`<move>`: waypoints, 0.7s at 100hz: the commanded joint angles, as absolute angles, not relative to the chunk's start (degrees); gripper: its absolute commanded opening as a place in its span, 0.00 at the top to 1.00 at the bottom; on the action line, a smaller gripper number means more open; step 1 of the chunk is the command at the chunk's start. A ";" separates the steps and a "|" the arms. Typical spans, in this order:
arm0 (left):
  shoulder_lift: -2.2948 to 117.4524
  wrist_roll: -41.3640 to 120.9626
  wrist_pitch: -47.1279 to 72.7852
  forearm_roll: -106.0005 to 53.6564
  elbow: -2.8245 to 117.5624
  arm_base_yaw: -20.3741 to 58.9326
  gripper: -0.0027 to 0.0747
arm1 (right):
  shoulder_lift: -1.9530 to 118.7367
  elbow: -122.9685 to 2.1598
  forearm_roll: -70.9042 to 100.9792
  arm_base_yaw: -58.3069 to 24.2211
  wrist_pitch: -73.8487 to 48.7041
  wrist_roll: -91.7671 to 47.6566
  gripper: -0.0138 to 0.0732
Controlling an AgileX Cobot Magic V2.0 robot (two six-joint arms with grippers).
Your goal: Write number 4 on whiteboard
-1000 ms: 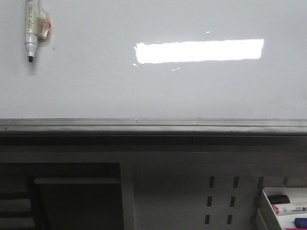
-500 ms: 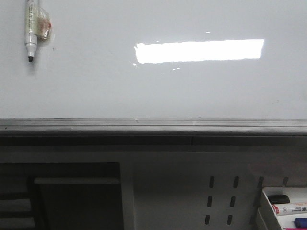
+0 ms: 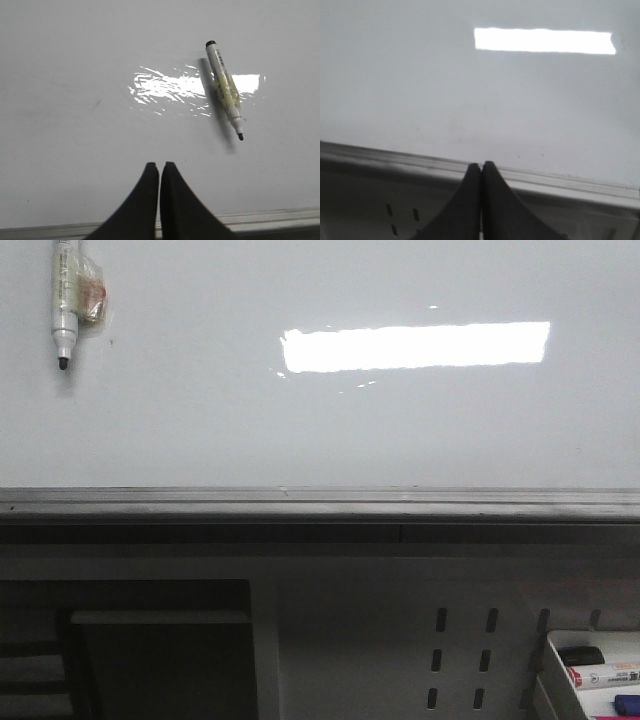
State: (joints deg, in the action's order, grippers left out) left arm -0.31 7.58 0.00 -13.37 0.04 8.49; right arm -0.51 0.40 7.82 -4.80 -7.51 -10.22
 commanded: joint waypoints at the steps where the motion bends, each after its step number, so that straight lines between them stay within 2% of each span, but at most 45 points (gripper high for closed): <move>1: -1.83 6.92 -4.26 -19.10 -1.44 8.44 0.99 | -1.74 1.65 12.26 -4.50 0.55 -10.57 0.92; 15: -1.83 6.92 -6.02 -27.27 -1.44 8.44 0.99 | -1.74 1.65 17.12 -4.50 5.18 -10.57 0.92; 30: -1.83 6.92 -7.94 -37.96 -1.18 8.44 0.99 | -1.74 1.54 30.34 -4.50 7.05 -10.57 0.92; 52: -0.89 6.92 -1.98 -37.91 4.67 8.44 0.99 | 0.45 -4.39 31.19 -4.50 -4.78 -10.57 0.89; 70: 6.76 6.92 8.46 -30.26 13.54 8.44 0.99 | 11.36 -12.36 30.15 -4.50 -12.28 -11.29 0.89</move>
State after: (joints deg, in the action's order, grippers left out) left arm 2.18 7.48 6.64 -33.68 8.08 8.49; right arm 5.84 -7.08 30.55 -4.80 -12.23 -10.23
